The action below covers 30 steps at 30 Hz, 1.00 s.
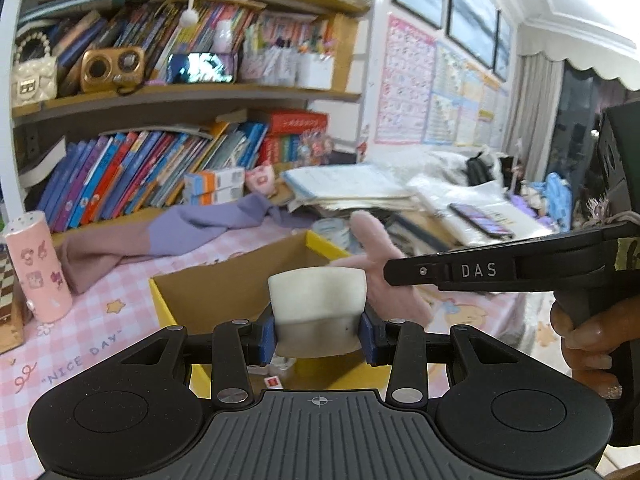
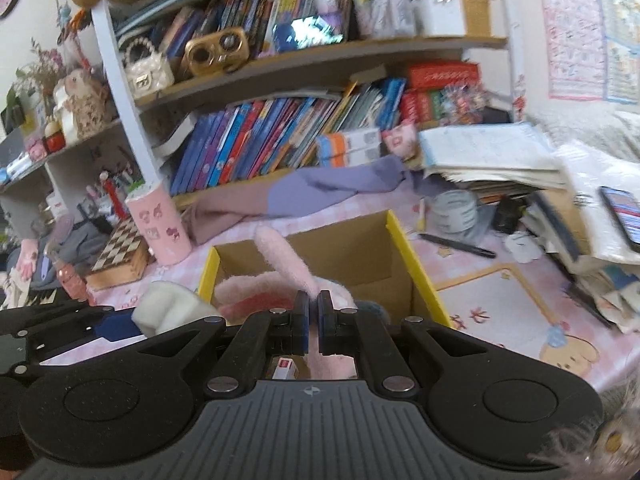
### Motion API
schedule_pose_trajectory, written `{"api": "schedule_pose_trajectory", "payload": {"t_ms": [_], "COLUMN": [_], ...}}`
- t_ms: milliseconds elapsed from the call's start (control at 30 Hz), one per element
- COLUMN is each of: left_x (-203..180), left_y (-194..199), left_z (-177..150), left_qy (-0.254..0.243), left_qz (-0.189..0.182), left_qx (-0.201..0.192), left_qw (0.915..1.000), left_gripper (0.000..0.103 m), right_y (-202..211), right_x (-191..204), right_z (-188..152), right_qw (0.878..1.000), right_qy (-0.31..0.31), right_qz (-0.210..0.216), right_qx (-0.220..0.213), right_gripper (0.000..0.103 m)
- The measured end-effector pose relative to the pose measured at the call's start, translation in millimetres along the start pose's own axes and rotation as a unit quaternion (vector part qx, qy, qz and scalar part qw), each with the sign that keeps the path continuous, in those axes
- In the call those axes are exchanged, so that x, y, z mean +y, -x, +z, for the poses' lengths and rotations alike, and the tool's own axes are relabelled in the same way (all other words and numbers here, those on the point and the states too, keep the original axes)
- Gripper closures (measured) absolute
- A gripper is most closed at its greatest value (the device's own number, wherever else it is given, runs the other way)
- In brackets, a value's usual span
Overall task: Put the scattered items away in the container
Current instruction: 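Lower the bunny and block into the yellow box with both grippers, then open both grippers to release the bunny and block inside the box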
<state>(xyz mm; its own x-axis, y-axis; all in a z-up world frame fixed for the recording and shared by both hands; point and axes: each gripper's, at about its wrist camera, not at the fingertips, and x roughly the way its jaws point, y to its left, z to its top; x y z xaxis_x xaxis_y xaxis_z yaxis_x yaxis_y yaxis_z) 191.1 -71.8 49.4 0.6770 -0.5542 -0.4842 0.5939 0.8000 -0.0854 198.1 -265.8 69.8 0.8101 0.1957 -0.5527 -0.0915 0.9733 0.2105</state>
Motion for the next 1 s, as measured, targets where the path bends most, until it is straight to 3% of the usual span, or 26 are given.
{"api": "schedule_pose_trajectory", "payload": {"t_ms": [533, 1000], "left_x": [5.4, 13.6], "left_y": [-83.2, -118.0], "left_z": [-4.2, -7.8], "left_qy": [0.009, 0.023], "left_qz": [0.102, 0.142], "left_qx": [0.098, 0.151], "left_qw": [0.9900, 0.9780], "left_gripper": [0.064, 0.064], "right_y": [-137.5, -184.1], "right_x": [-24.0, -23.8], "right_z": [22.3, 21.1], "right_qw": [0.986, 0.970], "right_qy": [0.028, 0.033], "right_qz": [0.106, 0.163], "right_qx": [0.123, 0.179], "right_gripper": [0.099, 0.097]}}
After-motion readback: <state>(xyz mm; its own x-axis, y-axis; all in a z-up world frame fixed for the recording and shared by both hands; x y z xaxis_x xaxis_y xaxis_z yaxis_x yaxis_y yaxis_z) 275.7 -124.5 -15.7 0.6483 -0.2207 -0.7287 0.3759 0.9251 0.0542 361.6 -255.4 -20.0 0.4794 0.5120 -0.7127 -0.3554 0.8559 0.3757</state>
